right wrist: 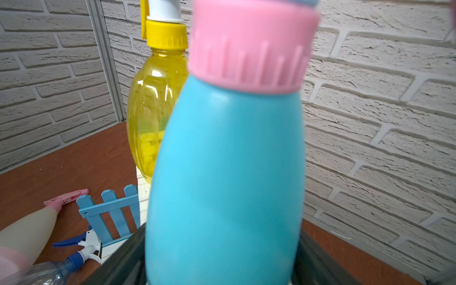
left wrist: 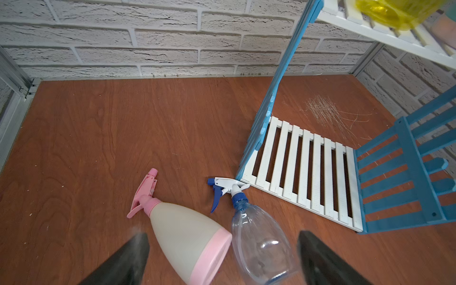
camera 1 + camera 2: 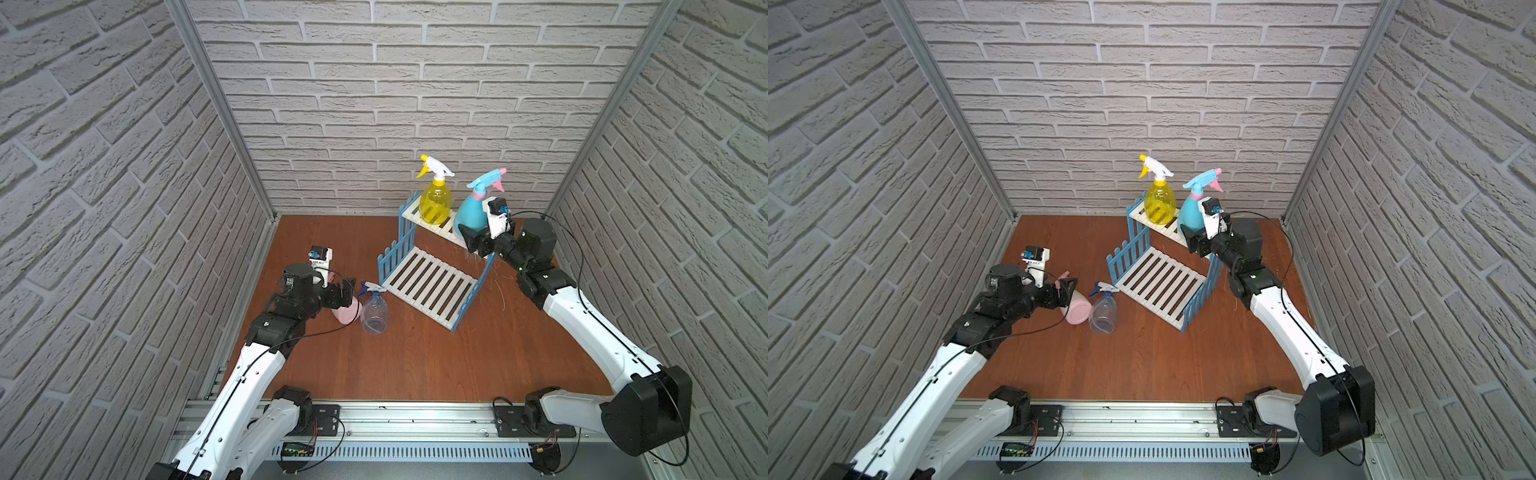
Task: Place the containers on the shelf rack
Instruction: 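Place the container on the shelf, then pick up a container from the center of the board.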
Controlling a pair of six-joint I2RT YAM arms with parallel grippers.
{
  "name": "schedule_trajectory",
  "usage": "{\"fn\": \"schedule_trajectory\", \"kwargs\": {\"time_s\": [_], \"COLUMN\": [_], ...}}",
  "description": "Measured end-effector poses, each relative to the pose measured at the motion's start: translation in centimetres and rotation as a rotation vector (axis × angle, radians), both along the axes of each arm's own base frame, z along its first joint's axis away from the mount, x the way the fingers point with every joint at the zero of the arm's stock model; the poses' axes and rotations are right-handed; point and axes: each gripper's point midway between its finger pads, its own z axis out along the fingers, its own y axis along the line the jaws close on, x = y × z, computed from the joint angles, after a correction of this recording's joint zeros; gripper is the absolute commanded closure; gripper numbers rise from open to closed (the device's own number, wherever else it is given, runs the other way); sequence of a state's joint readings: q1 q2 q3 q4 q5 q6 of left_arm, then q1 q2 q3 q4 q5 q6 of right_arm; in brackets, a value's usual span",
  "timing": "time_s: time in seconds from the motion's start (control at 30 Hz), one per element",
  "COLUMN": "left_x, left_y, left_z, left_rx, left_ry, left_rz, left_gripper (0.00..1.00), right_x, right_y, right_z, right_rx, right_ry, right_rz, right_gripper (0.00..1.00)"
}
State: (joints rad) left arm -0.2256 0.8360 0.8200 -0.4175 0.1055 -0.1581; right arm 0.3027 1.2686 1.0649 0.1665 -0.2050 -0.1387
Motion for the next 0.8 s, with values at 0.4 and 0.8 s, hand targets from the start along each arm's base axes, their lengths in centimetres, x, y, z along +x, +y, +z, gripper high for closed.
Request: {"fn": "schedule_trajectory", "kwargs": {"time_s": [0.4,0.8], "left_x": [0.0,-0.4], "left_y": [0.0,0.5], "left_z": [0.0,0.9], "left_rx": [0.000,-0.002], "left_ry": [0.000,-0.036], "left_rz": [0.000,0.023], "left_gripper": [0.02,0.02], "right_x": [-0.8,-6.4], "right_y": [-0.8,-2.8], "right_z": [1.7,5.2], "right_rx": [0.012,0.083], "right_ry": [-0.036,-0.106], "right_rz": [-0.031,-0.044], "right_gripper": [0.01,0.01]}}
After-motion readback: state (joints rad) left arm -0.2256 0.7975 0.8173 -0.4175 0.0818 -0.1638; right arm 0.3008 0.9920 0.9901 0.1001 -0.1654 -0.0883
